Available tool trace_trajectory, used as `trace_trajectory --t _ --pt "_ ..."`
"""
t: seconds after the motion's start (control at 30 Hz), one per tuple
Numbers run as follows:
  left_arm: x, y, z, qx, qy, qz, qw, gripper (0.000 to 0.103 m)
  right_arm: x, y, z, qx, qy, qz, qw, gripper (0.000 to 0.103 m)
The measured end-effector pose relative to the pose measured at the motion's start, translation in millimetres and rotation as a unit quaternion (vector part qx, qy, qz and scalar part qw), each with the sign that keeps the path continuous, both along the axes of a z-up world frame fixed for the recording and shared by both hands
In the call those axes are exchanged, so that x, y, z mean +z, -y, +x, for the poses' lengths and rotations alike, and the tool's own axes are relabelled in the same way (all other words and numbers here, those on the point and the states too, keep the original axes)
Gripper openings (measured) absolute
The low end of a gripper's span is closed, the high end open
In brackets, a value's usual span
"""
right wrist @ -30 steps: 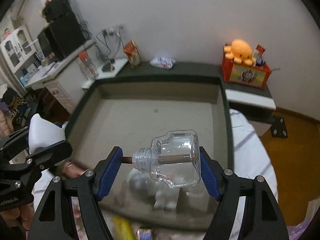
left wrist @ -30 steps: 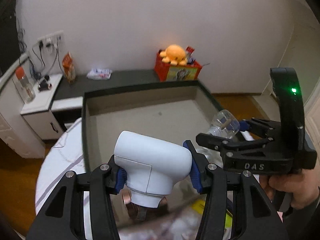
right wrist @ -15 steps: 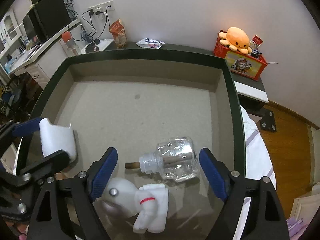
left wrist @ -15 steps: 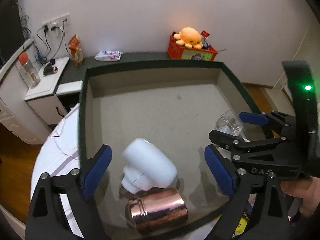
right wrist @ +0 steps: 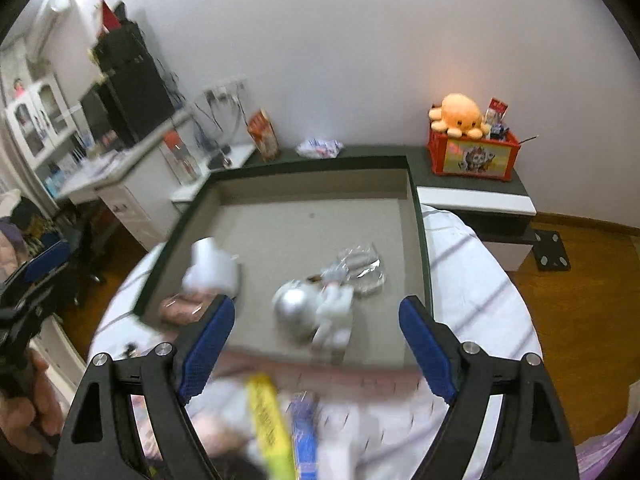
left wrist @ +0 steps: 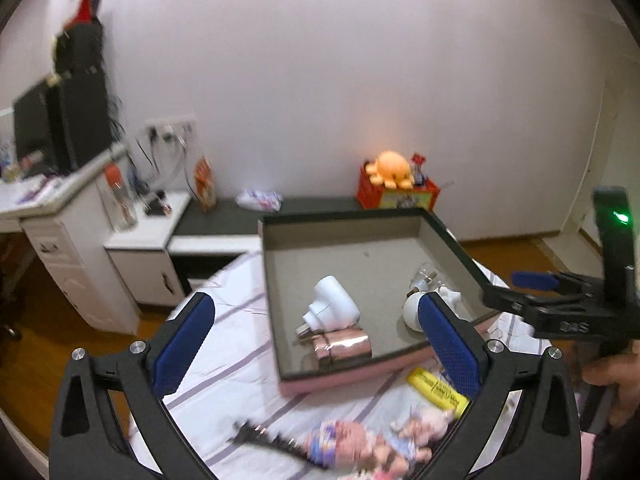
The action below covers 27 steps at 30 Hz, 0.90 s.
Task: Organize rigid objects
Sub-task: 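Withdraw both grippers from the box back over the table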
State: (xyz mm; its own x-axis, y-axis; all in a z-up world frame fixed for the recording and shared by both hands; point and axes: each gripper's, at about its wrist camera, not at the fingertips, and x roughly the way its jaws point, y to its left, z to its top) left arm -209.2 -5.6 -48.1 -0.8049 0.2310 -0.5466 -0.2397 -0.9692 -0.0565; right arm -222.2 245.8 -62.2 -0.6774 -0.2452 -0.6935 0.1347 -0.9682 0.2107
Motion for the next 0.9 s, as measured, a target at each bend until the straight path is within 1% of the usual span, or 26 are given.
trace_trajectory --t 0.07,0.17,0.2,0.27,0.37,0.5,0.6,0.73,0.9 --pt "6.4 5.5 25.5 0.015 -0.025 -0.008 0.9995 0.103 4.2 1.9 29.1 -0.003 -0.017 -0.006 1.000 0.086" --pt "9.5 12.4 58.7 0.030 -0.050 -0.018 0.9981 0.103 6.5 7.9 72.3 -0.005 -0.035 -0.015 0.999 0.086" --pt "8.0 14.6 69.1 0.037 -0.053 -0.023 0.9977 0.103 7.1 9.7 86.2 -0.008 -0.042 -0.015 0.999 0.086" --pt "2.3 16.8 86.3 0.042 -0.046 -0.026 0.9977 0.103 5.8 13.8 106.4 -0.012 -0.050 -0.011 0.999 0.086" --pt "-12.4 23.2 108.3 0.046 -0.021 -0.020 0.9985 0.103 -0.8 20.6 133.5 -0.019 -0.049 0.002 0.999 0.086" --pt "-32.9 27.8 131.6 0.050 0.005 -0.017 0.9986 0.103 -16.2 22.2 156.0 -0.014 -0.030 0.012 0.999 0.086" --pt "-40.4 29.3 146.6 0.054 0.013 -0.012 0.9984 0.103 -23.3 24.2 163.8 -0.008 -0.018 0.014 1.000 0.086" --pt "-44.0 29.5 158.2 0.051 0.018 -0.001 0.9986 0.103 -26.1 21.7 170.0 -0.012 -0.013 0.013 1.000 0.086" --pt "-39.6 25.6 163.9 0.048 0.013 -0.004 0.9988 0.103 -19.3 20.8 172.3 -0.016 -0.021 0.016 1.000 0.086"
